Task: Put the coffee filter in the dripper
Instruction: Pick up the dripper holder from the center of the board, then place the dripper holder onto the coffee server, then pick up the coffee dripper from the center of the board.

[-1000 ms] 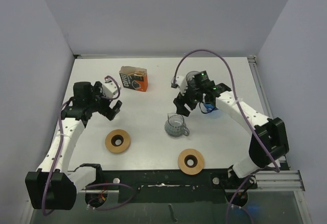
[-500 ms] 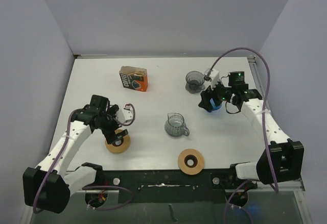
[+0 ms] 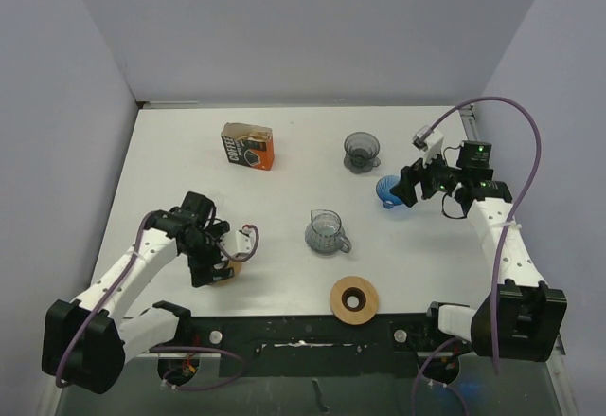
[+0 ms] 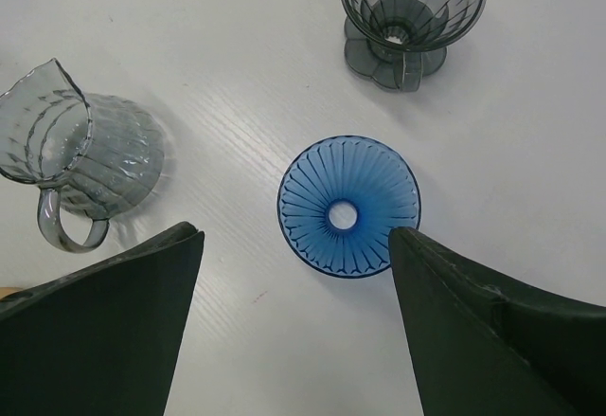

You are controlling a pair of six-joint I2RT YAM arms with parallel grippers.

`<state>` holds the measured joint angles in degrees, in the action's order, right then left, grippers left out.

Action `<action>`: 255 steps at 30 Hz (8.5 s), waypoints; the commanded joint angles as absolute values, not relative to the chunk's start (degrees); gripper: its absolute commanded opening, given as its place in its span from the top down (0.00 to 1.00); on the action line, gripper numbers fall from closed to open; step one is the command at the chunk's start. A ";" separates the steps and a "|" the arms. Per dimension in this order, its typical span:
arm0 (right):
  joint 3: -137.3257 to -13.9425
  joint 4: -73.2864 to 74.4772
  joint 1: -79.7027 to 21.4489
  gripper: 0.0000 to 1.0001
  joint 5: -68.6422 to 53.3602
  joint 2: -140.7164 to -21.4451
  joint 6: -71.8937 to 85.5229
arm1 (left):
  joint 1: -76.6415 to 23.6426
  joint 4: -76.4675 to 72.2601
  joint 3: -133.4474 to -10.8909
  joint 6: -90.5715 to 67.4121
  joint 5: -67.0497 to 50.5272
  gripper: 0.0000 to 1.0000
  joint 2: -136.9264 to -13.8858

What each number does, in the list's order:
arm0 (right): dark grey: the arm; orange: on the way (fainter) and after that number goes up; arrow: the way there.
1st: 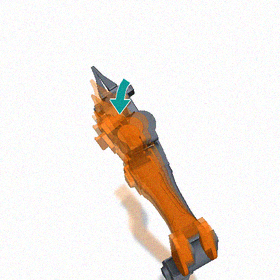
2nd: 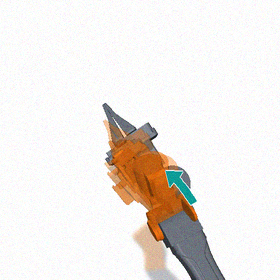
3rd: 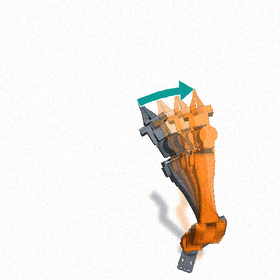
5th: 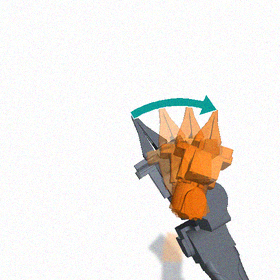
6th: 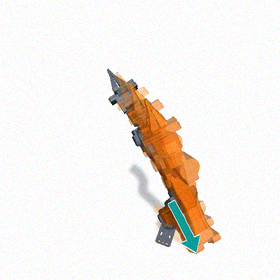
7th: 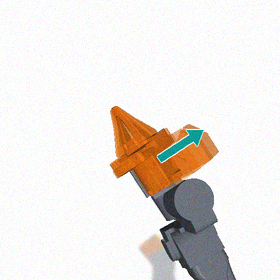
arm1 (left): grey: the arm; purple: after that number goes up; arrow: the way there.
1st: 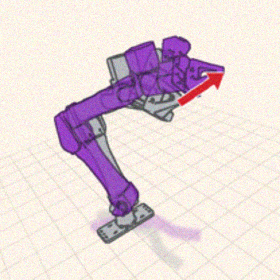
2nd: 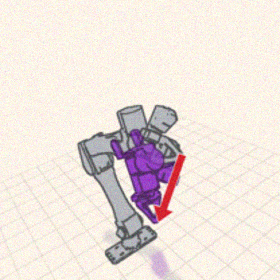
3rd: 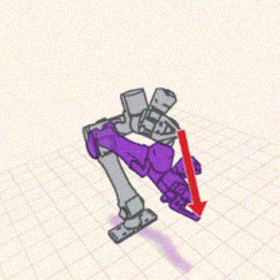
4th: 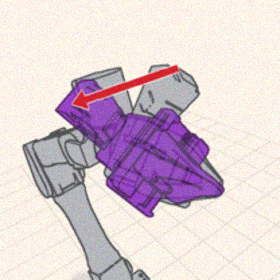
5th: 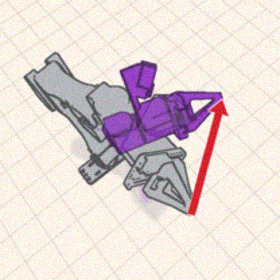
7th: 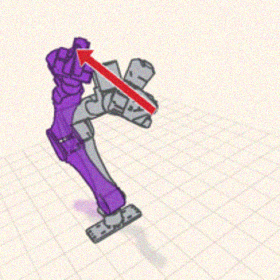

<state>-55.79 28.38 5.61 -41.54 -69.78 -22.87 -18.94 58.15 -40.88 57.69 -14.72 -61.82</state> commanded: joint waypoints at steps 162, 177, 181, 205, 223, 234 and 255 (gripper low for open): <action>-55.12 26.10 12.74 0.05 -42.96 -69.30 -24.51 | -46.81 54.34 -98.59 37.26 -14.64 0.28 -96.71; -54.89 25.92 12.78 0.03 -41.66 -71.43 -24.72 | -21.25 49.93 -88.43 28.60 -19.41 0.32 -85.82; -55.02 26.10 12.79 0.02 -41.71 -71.71 -24.71 | -12.07 51.17 -84.41 26.21 -19.33 0.39 -83.69; -54.93 26.19 12.57 0.00 -41.88 -71.37 -24.91 | 7.72 47.96 -75.76 27.26 -21.47 0.56 -97.63; -54.85 26.28 12.44 0.01 -41.48 -71.20 -25.27 | 7.73 48.63 -78.18 26.24 -24.27 0.88 -103.15; -54.76 26.19 12.52 0.02 -41.03 -70.72 -25.39 | 5.20 55.73 -84.15 25.43 -30.01 1.00 -99.35; -59.63 31.65 10.36 0.02 -43.66 -69.09 -28.42 | -11.34 67.00 -99.64 20.13 -33.66 1.00 -95.40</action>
<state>-54.83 28.95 12.36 -42.41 -70.37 -25.67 -8.69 64.05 -94.54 22.39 -29.08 -96.64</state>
